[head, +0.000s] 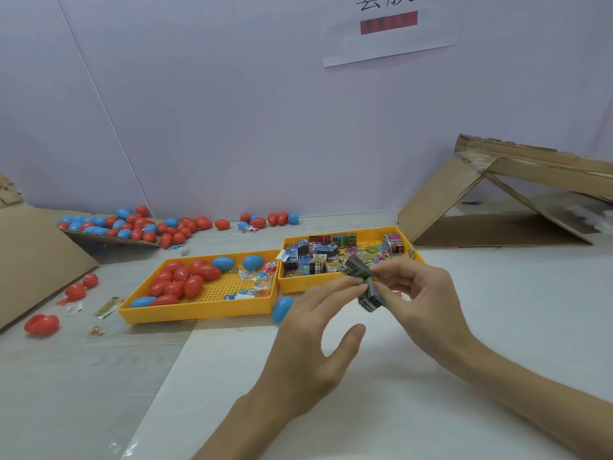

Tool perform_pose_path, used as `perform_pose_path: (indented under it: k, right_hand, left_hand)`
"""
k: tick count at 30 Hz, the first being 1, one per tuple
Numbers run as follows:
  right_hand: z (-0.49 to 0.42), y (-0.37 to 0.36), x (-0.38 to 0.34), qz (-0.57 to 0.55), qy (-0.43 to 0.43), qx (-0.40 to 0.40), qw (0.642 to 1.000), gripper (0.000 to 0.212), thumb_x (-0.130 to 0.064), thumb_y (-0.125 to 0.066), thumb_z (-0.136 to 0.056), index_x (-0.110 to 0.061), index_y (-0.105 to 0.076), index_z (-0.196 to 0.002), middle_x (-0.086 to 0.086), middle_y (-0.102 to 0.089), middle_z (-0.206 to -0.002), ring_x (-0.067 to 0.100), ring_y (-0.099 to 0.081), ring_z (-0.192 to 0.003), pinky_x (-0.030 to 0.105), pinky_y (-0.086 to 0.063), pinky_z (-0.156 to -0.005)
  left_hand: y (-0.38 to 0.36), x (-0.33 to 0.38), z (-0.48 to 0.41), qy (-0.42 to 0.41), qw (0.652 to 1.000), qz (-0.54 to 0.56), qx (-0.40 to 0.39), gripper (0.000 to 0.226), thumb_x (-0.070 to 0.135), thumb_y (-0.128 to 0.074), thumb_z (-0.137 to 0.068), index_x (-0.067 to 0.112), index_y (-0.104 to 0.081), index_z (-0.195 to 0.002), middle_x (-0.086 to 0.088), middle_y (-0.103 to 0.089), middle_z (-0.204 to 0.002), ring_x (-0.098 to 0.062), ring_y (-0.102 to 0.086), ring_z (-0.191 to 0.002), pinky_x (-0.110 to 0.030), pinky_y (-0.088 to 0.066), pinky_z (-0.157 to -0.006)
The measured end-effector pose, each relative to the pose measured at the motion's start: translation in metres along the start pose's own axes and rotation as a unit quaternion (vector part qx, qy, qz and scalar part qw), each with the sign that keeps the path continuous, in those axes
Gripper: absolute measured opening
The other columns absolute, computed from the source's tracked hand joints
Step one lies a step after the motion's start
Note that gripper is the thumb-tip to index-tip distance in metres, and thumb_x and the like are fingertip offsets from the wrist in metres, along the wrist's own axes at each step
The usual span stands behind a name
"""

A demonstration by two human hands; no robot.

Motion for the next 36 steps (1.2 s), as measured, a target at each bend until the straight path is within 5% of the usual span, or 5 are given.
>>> perform_pose_path:
  k: [4,10,19,24,36]
  right_hand:
    - [0.007,-0.004,-0.019,0.069,0.071,0.002,0.995,0.030,0.002,-0.080,-0.079,-0.026,-0.074,-0.090,-0.014,-0.073,-0.078,0.010,-0.070,-0.075,0.019,-0.055,-0.069]
    - [0.015,-0.005,-0.034,0.152,0.158,0.025,0.975,0.026,0.003,-0.085,-0.072,-0.011,-0.076,-0.092,-0.004,-0.073,-0.079,0.008,-0.065,-0.075,0.017,-0.054,-0.067]
    - [0.011,-0.001,-0.033,0.142,0.174,0.000,0.975,0.020,0.000,-0.081,-0.077,-0.007,-0.075,-0.095,-0.003,-0.073,-0.084,0.005,-0.066,-0.076,0.020,-0.055,-0.070]
    - [0.012,-0.005,-0.036,0.148,0.191,-0.016,0.970,0.019,-0.002,-0.079,-0.077,-0.008,-0.075,-0.095,-0.005,-0.072,-0.085,0.004,-0.064,-0.079,0.012,-0.051,-0.073]
    - [0.014,-0.007,-0.035,0.153,0.201,-0.010,0.967,0.017,-0.008,-0.079,-0.079,-0.010,-0.075,-0.095,-0.004,-0.072,-0.084,0.006,-0.064,-0.078,0.018,-0.053,-0.070]
  left_hand:
    - [0.010,0.000,-0.001,0.014,0.998,0.025,0.062,0.053,0.029,-0.082,-0.081,0.030,-0.053,-0.125,0.021,-0.060,-0.120,-0.012,-0.064,-0.100,-0.015,-0.044,-0.083]
    - [0.017,0.003,-0.001,0.010,0.994,0.035,0.106,0.049,0.020,-0.082,-0.078,0.030,-0.053,-0.116,0.027,-0.058,-0.115,-0.011,-0.064,-0.087,-0.018,-0.047,-0.073]
    - [0.021,0.001,-0.002,0.005,0.990,0.089,0.104,0.025,0.005,-0.072,-0.085,0.018,-0.066,-0.104,0.013,-0.069,-0.104,-0.016,-0.069,-0.097,-0.033,-0.056,-0.077]
    - [0.024,0.000,-0.002,-0.003,0.989,0.083,0.121,0.029,0.007,-0.078,-0.081,0.022,-0.066,-0.102,0.012,-0.070,-0.100,-0.011,-0.068,-0.093,-0.022,-0.054,-0.077]
    - [0.030,0.001,0.000,0.017,0.985,0.080,0.153,0.026,0.011,-0.061,-0.091,0.031,-0.059,-0.107,0.017,-0.067,-0.103,-0.013,-0.067,-0.096,-0.018,-0.051,-0.078]
Point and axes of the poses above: each hand's wrist, its own z-axis away from the middle knuckle, its own y-axis out of the back of the hand, x = y × z, the point moved 8 cm from there along -z, towards the middle knuckle
